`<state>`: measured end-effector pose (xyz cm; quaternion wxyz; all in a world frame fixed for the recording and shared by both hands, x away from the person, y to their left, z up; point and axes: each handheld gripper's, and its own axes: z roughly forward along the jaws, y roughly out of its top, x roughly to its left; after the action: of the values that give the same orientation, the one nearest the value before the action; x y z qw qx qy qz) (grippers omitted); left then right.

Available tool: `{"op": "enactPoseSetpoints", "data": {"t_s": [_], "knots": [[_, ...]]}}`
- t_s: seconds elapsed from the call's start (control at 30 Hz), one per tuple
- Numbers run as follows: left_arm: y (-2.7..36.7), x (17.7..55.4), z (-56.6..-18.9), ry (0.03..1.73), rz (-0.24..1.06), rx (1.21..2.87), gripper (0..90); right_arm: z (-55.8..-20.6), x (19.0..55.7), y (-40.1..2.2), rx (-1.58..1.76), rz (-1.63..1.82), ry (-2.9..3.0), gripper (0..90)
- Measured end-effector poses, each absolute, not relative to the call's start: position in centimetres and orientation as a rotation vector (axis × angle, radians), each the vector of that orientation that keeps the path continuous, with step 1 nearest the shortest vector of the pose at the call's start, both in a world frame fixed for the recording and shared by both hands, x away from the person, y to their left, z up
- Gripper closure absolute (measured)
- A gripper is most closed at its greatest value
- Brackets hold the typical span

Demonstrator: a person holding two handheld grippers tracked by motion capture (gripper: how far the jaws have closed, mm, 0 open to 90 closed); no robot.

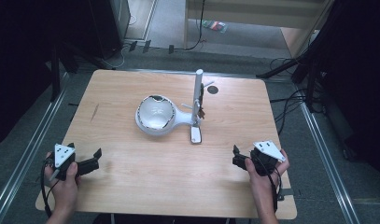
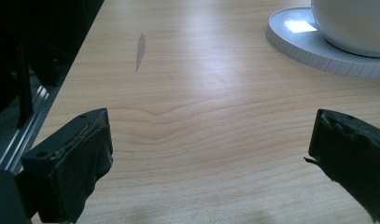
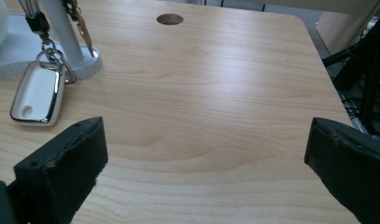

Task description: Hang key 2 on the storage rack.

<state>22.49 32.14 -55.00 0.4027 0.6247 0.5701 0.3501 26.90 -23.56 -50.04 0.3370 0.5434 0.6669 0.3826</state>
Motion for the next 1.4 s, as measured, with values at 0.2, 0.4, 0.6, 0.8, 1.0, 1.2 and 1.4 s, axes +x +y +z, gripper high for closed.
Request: {"op": "enactPoseSetpoints", "data": {"t_s": [0.2, 0.4, 0.6, 0.8, 1.0, 1.2, 1.4], "knots": [[32.1, 22.5, -55.0, 1.441, 0.885, 1.580, 0.0, -50.8, 26.3, -24.8, 1.428, 0.979, 1.729, 0.0], [32.1, 22.5, -55.0, 1.440, 0.886, 1.577, 0.0, -51.5, 25.7, -25.9, 1.448, 0.957, 1.718, 0.0], [32.2, 22.5, -55.0, 1.442, 0.885, 1.576, 0.0, -51.9, 24.8, -27.2, 1.468, 0.953, 1.688, 0.0], [32.2, 22.5, -55.0, 1.443, 0.885, 1.576, 0.0, -52.3, 24.1, -28.4, 1.496, 0.953, 1.682, 0.0], [32.2, 22.5, -55.0, 1.443, 0.887, 1.576, 0.0, -52.7, 23.5, -29.6, 1.516, 0.954, 1.663, 0.0], [32.1, 22.5, -55.0, 1.446, 0.887, 1.573, 0.0, -53.0, 22.9, -30.7, 1.537, 0.943, 1.657, 0.0], [32.1, 22.5, -55.0, 1.446, 0.888, 1.573, 0.0, -53.3, 22.3, -31.7, 1.552, 0.939, 1.648, 0.0]]}}
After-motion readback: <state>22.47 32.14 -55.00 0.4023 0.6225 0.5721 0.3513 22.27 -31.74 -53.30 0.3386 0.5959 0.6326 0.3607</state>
